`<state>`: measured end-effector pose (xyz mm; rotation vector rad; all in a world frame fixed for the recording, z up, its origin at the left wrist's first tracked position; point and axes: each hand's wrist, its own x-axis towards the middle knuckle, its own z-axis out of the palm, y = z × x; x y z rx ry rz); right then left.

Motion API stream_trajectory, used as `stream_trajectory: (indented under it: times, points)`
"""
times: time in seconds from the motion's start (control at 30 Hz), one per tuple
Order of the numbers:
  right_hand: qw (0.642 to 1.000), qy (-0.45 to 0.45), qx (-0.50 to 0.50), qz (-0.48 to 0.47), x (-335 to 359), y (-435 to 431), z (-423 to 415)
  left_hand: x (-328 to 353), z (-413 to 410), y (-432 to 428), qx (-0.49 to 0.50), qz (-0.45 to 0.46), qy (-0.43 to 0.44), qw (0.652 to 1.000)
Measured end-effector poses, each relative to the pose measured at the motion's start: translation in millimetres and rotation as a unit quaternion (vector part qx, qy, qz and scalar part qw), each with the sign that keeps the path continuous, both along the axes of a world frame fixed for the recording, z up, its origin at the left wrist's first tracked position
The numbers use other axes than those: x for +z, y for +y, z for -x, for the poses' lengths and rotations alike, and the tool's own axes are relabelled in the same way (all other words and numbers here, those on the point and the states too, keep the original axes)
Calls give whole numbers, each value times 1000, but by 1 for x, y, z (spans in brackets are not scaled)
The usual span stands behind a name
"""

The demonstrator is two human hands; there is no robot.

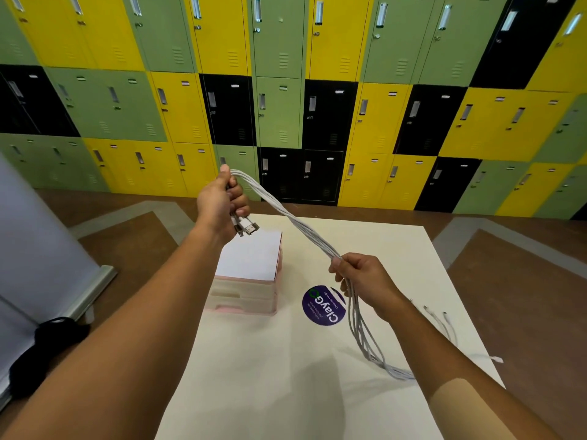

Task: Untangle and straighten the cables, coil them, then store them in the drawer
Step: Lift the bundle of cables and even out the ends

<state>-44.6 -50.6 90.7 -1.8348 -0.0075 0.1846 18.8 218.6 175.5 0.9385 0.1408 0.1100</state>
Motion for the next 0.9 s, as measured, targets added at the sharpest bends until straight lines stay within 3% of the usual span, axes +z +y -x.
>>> stream_trajectory:
  times: [0.17,0.33,0.53,0.6,0.73,0.9]
  points:
    - [997,67,-35,-14,7,10,0,-1,-3,-1,0,14,-2,1000]
    - [968,227,61,-85,14,3,7,-4,-1,2,-14,11,-5,1000]
    - [960,147,63,-231,7,-5,9,-15,-2,2,-16,51,7,999]
    - [975,122,74,-171,7,-5,7,-17,-2,1,-21,66,7,998]
    - [991,84,81,71,10,2,5,-16,-2,-5,-28,63,5,998]
    - [988,87,19,124,11,13,0,-13,0,-9,-49,83,-15,995]
